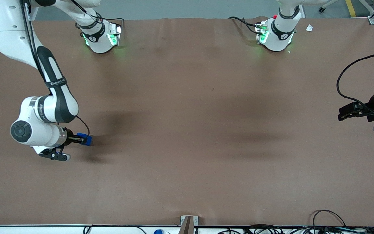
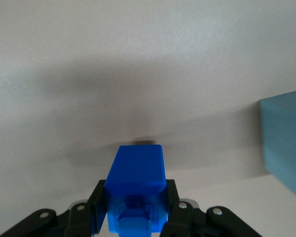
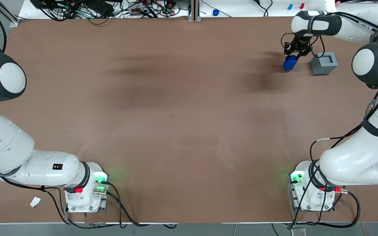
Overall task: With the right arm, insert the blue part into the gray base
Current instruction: 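Close the right gripper on the blue block and lift it, then carry the blue block over the gray base's opening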
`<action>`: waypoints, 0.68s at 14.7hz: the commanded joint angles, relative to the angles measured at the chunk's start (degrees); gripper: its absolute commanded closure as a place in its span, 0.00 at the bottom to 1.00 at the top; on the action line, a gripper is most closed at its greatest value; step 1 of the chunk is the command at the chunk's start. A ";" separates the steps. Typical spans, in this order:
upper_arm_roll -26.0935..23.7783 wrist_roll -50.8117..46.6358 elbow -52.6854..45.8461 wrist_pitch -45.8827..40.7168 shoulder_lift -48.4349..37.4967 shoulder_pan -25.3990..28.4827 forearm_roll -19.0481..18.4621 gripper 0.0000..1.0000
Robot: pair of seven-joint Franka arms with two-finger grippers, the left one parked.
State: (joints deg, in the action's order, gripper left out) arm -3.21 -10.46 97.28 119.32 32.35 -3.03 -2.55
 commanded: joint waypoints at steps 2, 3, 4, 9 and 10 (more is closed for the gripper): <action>-0.22 10.96 -7.27 -10.14 -2.37 -0.92 -1.06 1.00; -0.30 13.42 -7.89 -10.69 -2.38 -2.49 -0.97 1.00; -0.39 16.58 -8.07 -10.69 -2.47 -4.07 -0.79 1.00; -0.30 25.31 -9.82 -9.73 -2.29 -10.76 -0.09 1.00; -0.30 25.14 -9.83 -9.03 -2.29 -11.11 -0.26 1.00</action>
State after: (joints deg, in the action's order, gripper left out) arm -2.70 14.19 87.88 109.70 30.16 -13.04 -2.65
